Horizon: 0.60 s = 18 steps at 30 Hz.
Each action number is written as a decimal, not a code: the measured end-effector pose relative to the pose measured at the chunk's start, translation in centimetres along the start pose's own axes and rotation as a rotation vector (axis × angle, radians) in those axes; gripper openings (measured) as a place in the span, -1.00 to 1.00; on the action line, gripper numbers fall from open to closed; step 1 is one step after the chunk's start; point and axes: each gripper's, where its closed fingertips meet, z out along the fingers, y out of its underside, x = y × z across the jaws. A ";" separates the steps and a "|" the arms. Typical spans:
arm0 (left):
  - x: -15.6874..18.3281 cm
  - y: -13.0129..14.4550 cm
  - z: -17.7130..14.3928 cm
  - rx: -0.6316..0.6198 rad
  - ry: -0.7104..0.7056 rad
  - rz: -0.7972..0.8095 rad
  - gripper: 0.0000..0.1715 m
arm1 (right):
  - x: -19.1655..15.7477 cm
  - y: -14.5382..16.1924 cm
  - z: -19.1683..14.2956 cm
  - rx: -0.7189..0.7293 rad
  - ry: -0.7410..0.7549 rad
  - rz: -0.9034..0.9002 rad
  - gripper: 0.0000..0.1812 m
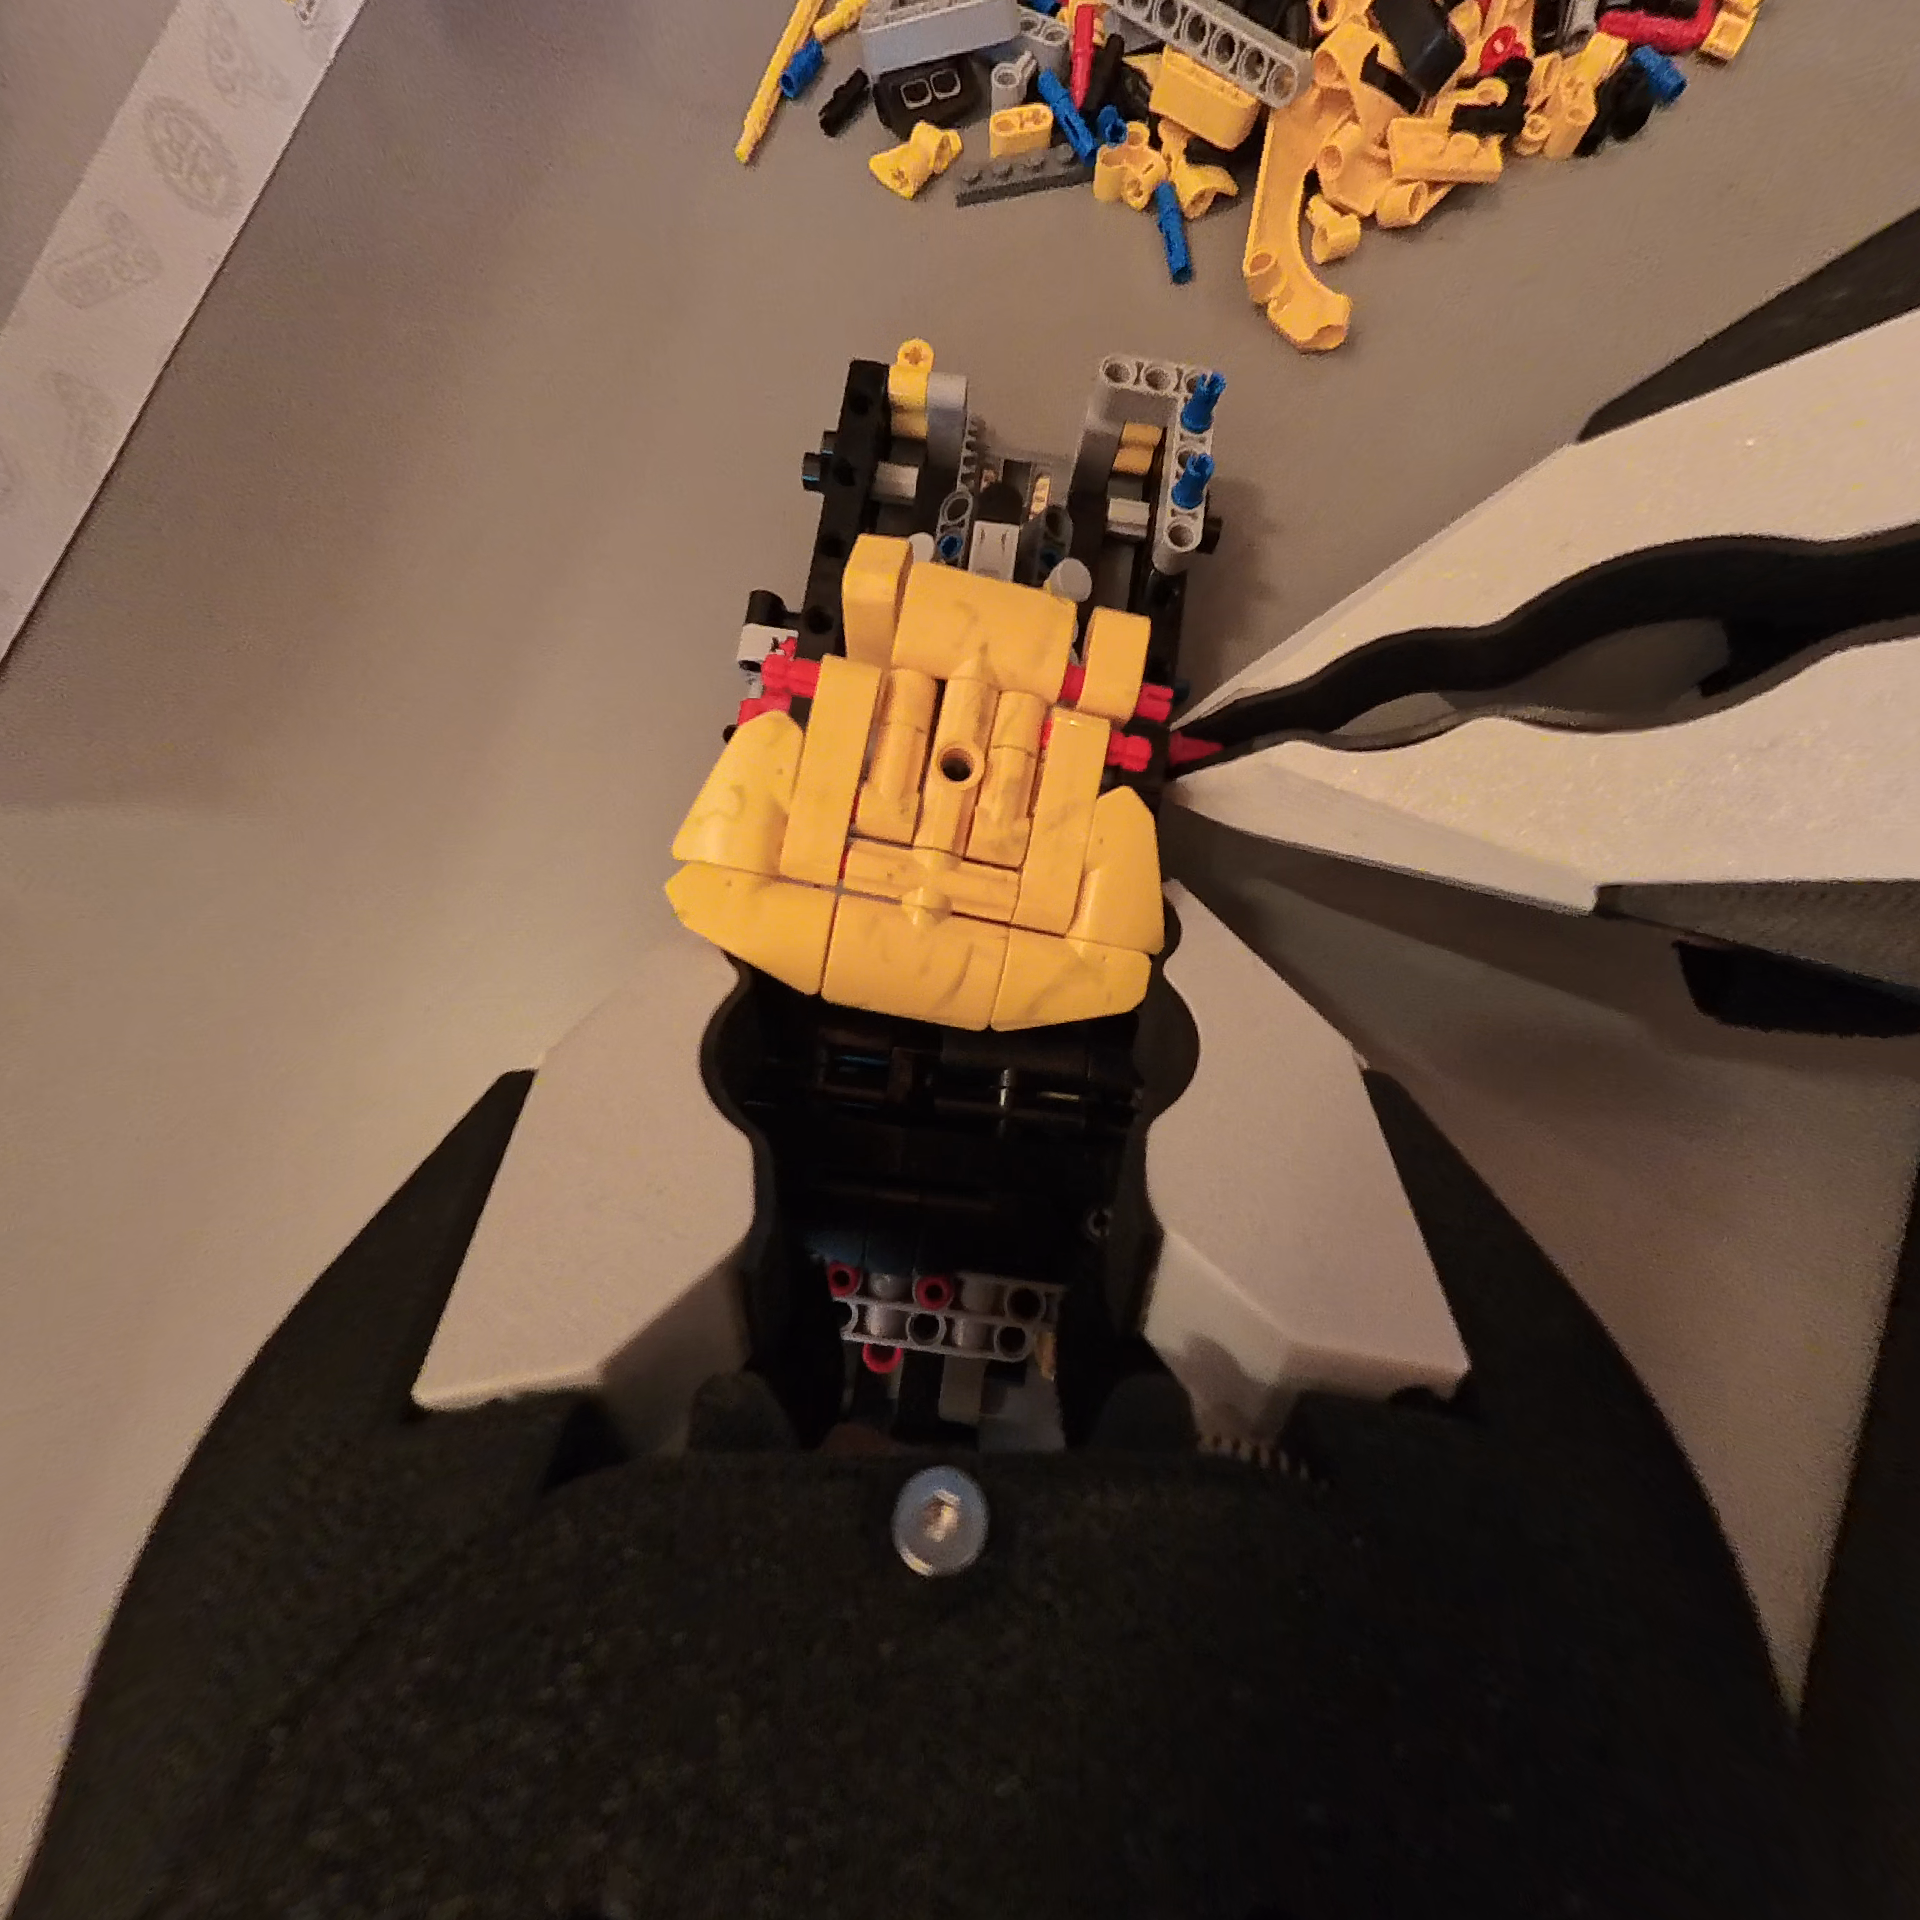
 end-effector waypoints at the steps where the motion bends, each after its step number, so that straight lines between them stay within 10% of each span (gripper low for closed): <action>1: 0.0 -0.1 0.0 0.001 -0.001 -0.003 -0.15 | 0.1 0.0 0.0 -0.002 0.012 -0.014 -0.98; 18: 1.5 -0.6 0.5 0.013 0.031 0.009 -0.14 | 0.5 1.4 -1.6 -0.052 -0.040 0.086 -0.98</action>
